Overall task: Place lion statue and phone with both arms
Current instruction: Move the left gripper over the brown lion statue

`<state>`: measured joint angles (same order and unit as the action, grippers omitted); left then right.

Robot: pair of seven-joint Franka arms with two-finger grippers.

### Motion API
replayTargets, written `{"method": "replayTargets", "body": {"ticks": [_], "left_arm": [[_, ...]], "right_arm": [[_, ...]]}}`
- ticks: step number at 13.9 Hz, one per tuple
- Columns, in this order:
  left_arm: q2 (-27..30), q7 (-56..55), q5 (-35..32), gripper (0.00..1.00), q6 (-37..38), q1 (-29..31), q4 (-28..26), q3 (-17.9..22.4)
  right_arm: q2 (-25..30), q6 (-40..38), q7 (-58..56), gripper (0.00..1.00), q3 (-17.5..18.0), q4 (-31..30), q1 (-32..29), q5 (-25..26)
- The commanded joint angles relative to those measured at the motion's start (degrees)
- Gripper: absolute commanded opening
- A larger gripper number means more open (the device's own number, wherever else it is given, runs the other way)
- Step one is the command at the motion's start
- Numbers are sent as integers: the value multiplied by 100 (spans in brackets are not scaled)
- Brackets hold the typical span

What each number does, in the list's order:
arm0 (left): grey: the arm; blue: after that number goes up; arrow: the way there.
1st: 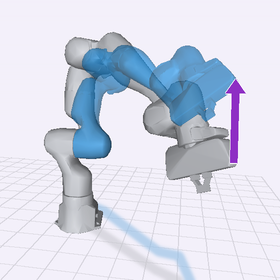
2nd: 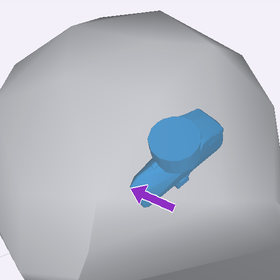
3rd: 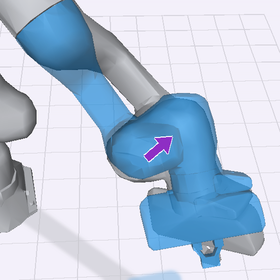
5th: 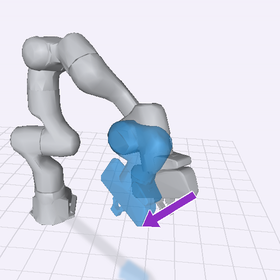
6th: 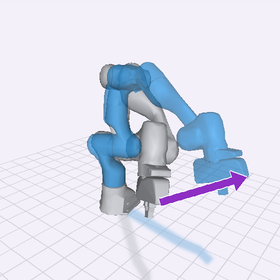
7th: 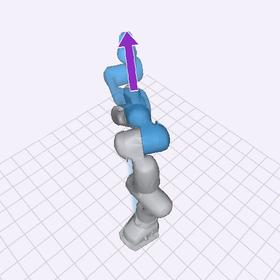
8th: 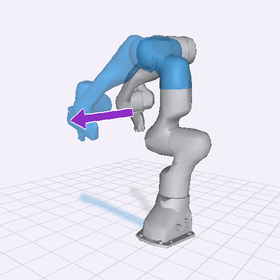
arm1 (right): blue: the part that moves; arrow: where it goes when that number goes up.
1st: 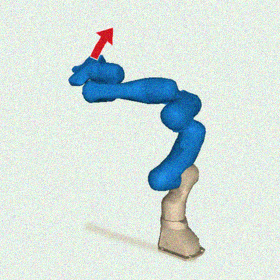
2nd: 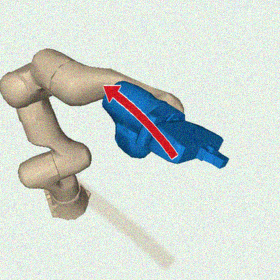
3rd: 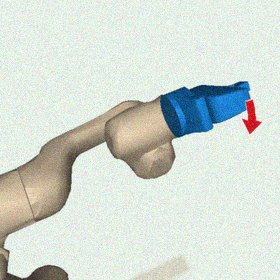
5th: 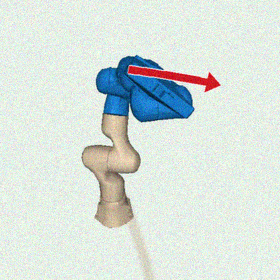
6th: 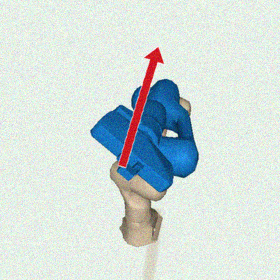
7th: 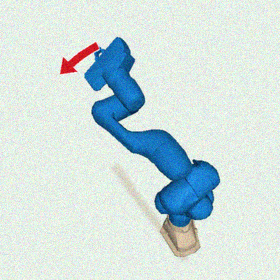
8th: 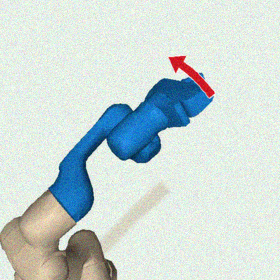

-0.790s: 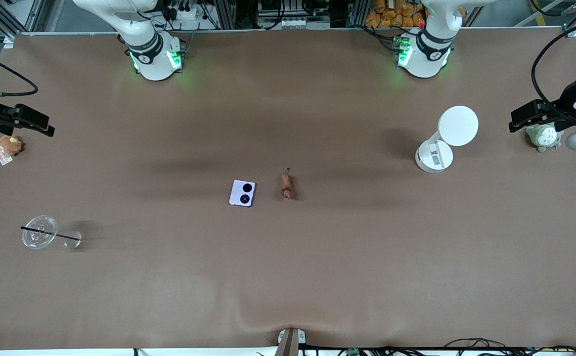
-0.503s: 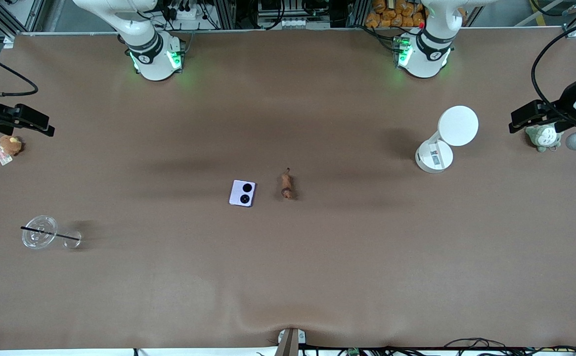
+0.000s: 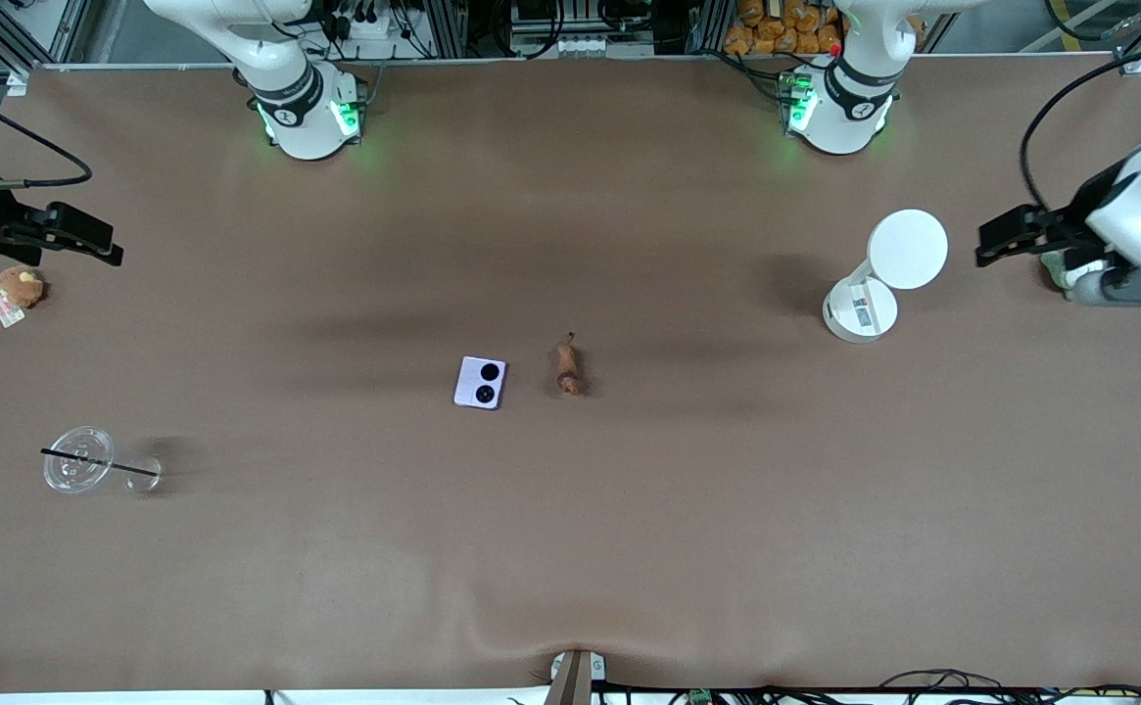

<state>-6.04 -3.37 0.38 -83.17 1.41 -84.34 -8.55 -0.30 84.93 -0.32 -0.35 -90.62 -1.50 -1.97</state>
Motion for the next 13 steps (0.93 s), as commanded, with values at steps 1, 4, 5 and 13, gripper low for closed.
{"method": "replayTargets", "body": {"ticks": [1, 4, 5, 13], "left_arm": [[-405, -75, 138, 100, -7, -263, 102, -242], [-854, -442, 147, 100, -313, -851, 287, -296], [-951, -749, 138, 100, -532, -1140, 295, -287], [-2392, -2883, 103, 100, -1981, -2950, 999, -156]], "right_arm": [[100, -55, -47, 100, -18, -44, -17, -23], [109, -64, -30, 100, 0, -35, 9, -23], [118, -108, -21, 100, 26, -26, 61, -40], [118, -99, -21, 100, 53, -9, 80, -14]]}}
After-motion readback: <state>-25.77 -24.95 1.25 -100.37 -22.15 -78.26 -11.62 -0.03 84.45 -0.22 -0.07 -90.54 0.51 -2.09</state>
